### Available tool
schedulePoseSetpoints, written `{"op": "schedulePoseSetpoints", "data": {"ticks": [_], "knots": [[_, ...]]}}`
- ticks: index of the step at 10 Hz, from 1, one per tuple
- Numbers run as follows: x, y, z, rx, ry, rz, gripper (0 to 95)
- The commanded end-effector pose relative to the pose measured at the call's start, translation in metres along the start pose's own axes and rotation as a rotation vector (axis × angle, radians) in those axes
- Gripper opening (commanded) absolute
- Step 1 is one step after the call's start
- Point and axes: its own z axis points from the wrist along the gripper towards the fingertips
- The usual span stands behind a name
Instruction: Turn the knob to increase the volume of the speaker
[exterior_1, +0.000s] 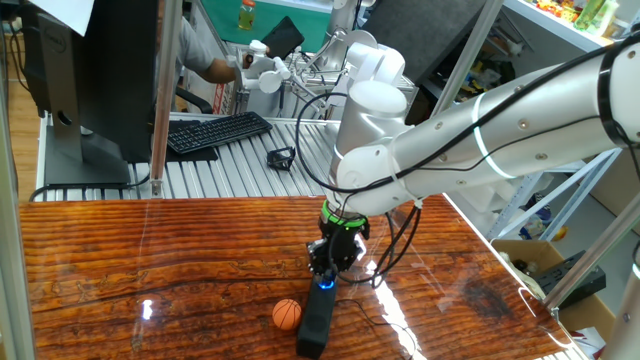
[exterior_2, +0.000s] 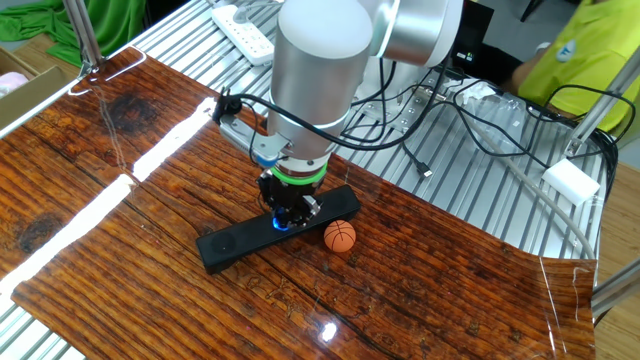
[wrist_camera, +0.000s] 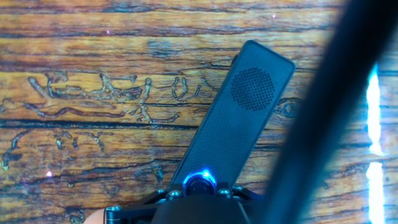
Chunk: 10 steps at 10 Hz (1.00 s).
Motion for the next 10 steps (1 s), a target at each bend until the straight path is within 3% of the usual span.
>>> {"op": "schedulePoseSetpoints", "data": {"ticks": [1,10], "knots": [[-0.0007,0.0001,0.0003,0.001,0.002,0.026,0.0],[-0.0007,0.0001,0.0001,-0.022,0.012,0.192,0.0]]}}
